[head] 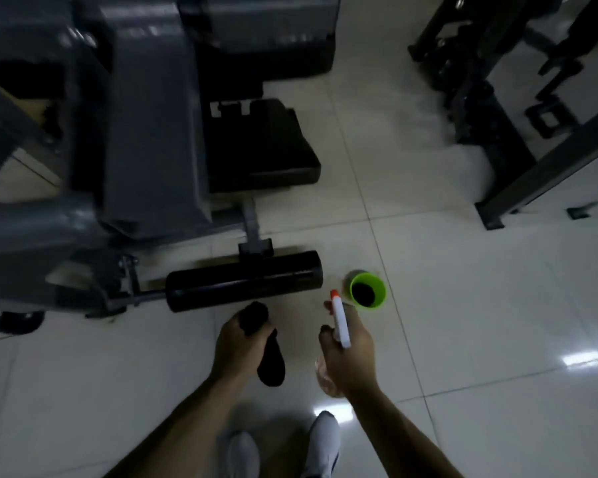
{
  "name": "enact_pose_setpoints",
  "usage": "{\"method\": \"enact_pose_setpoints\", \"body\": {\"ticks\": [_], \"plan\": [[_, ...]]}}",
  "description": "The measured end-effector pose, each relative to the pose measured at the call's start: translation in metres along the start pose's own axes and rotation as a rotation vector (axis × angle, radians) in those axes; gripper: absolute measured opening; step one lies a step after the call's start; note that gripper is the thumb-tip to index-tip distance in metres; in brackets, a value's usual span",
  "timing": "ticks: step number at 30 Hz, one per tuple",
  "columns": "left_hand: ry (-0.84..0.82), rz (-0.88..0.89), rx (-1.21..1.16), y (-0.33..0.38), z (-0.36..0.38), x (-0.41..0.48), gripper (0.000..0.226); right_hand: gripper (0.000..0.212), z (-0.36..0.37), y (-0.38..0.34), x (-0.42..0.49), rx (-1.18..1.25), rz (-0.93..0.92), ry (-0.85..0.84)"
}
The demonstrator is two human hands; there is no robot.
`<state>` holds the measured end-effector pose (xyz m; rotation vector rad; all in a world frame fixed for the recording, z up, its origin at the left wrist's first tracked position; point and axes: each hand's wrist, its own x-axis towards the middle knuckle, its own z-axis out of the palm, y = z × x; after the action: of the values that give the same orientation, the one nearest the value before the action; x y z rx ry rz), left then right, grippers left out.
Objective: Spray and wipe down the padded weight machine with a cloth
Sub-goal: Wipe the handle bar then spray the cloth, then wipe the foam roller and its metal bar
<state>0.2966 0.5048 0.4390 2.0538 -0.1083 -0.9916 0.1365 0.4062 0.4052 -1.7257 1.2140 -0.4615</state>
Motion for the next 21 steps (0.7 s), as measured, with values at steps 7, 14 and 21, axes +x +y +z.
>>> {"method": "enact_pose_setpoints", "body": {"ticks": [7, 14, 21], "plan": [[0.006, -0.002, 0.099, -0.112, 0.066, 0.098, 0.008, 0.04, 0.064, 0.145, 0.048, -0.185, -0.002, -0.068], [0.006, 0.169, 0.171, -0.222, 0.104, 0.232, 0.015, 0.023, 0.147, 0.275, 0.09, -0.245, -0.031, 0.037], [0.119, 0.454, 0.011, -0.263, 0.112, 0.318, 0.008, 0.03, 0.211, 0.331, 0.126, -0.193, -0.12, 0.128]]}}
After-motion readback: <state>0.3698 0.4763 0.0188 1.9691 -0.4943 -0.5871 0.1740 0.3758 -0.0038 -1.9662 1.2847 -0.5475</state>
